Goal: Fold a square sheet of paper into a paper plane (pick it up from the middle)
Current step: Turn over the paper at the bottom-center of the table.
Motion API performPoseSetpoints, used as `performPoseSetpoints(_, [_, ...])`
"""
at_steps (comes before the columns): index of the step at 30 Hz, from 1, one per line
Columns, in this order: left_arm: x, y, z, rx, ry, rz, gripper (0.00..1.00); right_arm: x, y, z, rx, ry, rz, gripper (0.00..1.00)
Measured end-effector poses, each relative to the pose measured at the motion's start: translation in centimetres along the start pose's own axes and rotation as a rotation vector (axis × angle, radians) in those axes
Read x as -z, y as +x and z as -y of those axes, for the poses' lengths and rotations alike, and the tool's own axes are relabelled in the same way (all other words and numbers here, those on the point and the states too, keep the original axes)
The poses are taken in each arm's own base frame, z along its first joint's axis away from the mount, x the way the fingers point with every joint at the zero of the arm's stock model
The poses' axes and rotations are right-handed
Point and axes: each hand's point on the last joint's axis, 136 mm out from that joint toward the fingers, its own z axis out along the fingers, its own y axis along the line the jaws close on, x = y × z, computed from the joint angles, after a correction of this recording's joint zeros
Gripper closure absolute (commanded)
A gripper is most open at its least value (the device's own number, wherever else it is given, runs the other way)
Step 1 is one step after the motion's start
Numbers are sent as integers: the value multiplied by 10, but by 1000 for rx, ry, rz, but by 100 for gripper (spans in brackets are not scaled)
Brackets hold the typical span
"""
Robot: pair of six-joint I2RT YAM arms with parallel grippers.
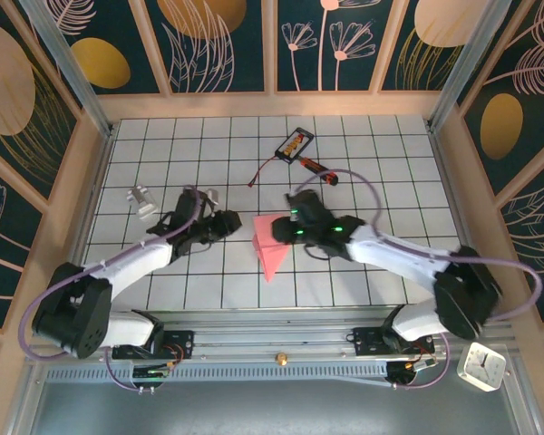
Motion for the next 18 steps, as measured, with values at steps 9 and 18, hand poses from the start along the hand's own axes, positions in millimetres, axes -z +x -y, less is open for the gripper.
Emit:
performPoseSetpoints(9, [-40, 87, 17, -9, 1, -216, 84, 0, 25, 51, -118, -9, -53, 67])
performPoseSetpoints(18, [-69, 90, -12, -5, -65, -300, 97, -2, 28, 55, -137, -19, -46, 67])
